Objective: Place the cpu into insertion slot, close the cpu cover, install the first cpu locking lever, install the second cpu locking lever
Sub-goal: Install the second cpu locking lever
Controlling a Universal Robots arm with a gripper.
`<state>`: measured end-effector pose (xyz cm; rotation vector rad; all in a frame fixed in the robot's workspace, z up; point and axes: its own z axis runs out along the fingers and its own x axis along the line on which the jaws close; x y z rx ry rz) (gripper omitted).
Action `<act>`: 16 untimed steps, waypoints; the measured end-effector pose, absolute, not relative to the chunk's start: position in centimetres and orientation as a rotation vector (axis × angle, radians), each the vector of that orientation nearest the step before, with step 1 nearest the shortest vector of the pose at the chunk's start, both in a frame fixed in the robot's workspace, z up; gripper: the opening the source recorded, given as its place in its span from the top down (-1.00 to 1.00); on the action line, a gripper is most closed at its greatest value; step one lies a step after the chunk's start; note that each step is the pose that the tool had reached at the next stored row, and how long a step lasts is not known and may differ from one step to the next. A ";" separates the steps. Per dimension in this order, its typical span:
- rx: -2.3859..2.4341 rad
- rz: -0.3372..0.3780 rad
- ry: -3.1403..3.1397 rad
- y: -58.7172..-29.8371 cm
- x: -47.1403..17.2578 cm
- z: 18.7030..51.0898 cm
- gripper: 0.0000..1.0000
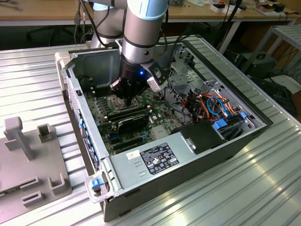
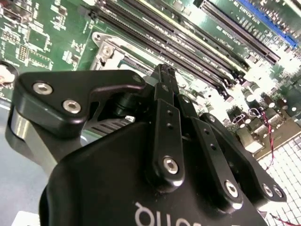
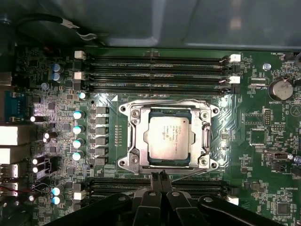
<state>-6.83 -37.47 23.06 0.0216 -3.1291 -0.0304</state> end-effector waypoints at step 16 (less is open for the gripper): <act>0.022 -0.031 -3.129 -37.5 -7.0 22.6 0.79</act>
